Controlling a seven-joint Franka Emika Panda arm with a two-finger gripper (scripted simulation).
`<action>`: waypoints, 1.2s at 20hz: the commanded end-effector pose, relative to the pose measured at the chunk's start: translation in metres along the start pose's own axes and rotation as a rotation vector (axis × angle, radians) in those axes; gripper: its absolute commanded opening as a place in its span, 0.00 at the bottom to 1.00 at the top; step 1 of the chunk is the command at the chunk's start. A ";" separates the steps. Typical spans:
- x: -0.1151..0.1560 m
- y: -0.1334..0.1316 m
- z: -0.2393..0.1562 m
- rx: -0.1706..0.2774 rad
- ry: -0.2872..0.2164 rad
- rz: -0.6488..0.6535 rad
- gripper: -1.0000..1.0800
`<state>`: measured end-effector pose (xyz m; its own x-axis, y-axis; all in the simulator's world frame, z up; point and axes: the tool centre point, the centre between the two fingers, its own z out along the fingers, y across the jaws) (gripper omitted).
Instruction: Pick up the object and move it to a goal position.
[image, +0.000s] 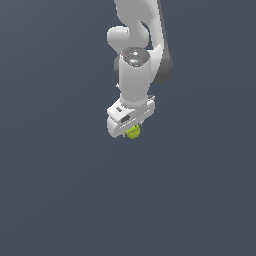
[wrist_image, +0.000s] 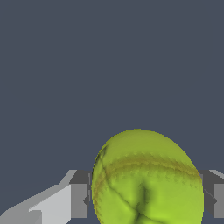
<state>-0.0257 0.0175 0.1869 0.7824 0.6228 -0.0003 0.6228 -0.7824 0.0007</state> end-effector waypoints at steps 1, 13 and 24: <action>0.018 -0.006 -0.024 -0.001 0.001 0.000 0.00; 0.090 -0.027 -0.113 0.000 0.000 0.001 0.00; 0.136 -0.038 -0.168 0.001 0.001 0.001 0.00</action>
<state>0.0531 0.1278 0.3473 0.7830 0.6220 -0.0009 0.6220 -0.7830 -0.0006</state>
